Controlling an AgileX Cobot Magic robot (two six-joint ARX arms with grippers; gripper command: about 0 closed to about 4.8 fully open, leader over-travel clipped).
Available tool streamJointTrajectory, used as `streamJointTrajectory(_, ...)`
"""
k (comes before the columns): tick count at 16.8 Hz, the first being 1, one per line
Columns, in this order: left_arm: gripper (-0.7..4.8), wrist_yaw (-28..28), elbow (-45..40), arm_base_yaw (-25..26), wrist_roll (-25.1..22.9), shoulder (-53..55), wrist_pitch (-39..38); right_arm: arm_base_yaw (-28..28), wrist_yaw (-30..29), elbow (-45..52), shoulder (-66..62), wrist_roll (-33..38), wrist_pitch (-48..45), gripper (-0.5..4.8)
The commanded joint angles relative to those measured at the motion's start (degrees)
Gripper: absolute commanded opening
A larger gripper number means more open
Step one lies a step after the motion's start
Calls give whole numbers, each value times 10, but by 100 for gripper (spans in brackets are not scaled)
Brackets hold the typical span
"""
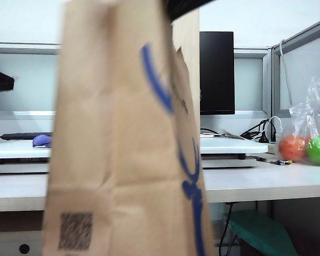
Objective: Pick up the paper bag and hang it on the hook.
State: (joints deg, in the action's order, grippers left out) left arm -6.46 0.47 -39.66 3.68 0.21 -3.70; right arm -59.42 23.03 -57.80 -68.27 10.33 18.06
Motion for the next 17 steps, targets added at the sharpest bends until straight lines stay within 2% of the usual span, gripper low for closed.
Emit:
streamJointTrajectory(1,-5,-2,1,1,-2,0,7,-10,11,-5,36,22,2,-6)
streamJointTrajectory(4,-5,-2,1,1,-2,0,7,-18,40,-3,39,49,18,-6)
streamJointTrajectory(8,-5,-2,1,1,-2,0,7,-26,120,7,27,76,10,-6)
streamJointTrajectory(13,-6,-2,1,1,-2,0,7,-44,146,11,-43,94,-89,-6)
streamJointTrajectory(17,-5,-2,1,1,-2,0,7,-43,175,11,-101,112,-130,-6)
